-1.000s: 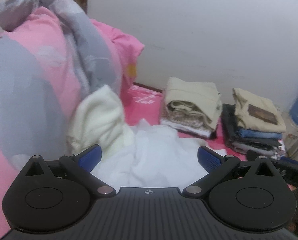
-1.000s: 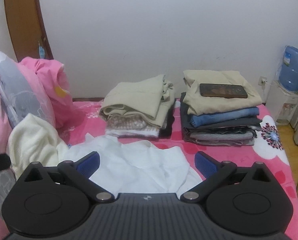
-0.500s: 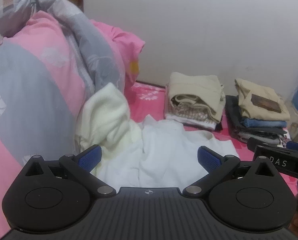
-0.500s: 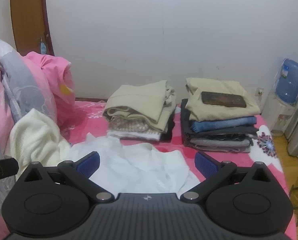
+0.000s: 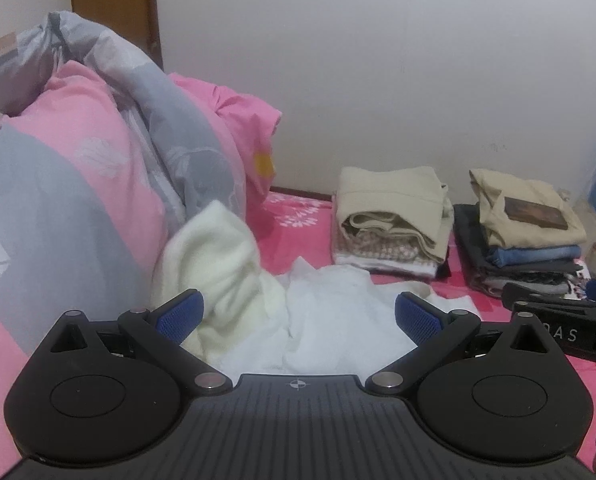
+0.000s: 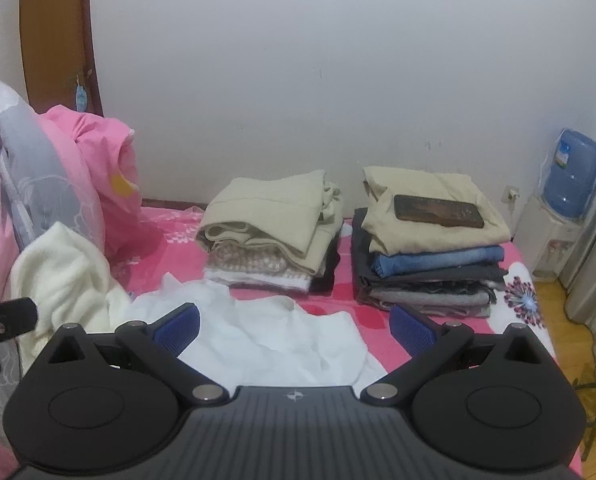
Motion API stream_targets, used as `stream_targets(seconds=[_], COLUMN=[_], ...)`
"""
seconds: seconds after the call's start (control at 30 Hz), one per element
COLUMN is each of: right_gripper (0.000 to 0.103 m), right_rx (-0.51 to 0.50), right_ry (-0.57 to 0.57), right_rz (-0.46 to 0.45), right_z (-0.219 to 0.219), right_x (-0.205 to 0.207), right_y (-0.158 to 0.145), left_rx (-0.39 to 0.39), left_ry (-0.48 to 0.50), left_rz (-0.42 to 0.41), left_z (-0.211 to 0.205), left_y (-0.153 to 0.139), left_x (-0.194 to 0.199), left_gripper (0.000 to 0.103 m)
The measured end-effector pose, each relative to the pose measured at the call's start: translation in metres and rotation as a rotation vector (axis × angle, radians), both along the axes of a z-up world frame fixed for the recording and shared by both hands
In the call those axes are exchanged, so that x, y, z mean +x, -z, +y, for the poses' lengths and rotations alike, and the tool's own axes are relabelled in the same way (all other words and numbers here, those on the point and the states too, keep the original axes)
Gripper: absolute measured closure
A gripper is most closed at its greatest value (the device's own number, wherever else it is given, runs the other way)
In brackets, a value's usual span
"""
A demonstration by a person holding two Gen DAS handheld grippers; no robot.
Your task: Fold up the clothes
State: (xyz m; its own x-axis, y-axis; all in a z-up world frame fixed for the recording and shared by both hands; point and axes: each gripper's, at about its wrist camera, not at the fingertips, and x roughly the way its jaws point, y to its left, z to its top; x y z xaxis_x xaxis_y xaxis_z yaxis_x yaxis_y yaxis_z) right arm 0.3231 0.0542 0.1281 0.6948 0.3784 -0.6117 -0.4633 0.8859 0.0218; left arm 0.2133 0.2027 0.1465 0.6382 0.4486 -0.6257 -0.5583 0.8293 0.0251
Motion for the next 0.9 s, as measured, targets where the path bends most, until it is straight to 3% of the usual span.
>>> stream_targets(seconds=[0.9], right_gripper=[0.000], right_rx=[-0.041], right_ry=[-0.018], right_rz=[-0.015], right_z=[0.010], right_x=[-0.010], right_y=[0.003], left_rx=[-0.019], left_ry=[-0.032], left_rz=[0.017], left_z=[0.008], left_y=[0.008], left_x=[-0.004], left_gripper=[0.000])
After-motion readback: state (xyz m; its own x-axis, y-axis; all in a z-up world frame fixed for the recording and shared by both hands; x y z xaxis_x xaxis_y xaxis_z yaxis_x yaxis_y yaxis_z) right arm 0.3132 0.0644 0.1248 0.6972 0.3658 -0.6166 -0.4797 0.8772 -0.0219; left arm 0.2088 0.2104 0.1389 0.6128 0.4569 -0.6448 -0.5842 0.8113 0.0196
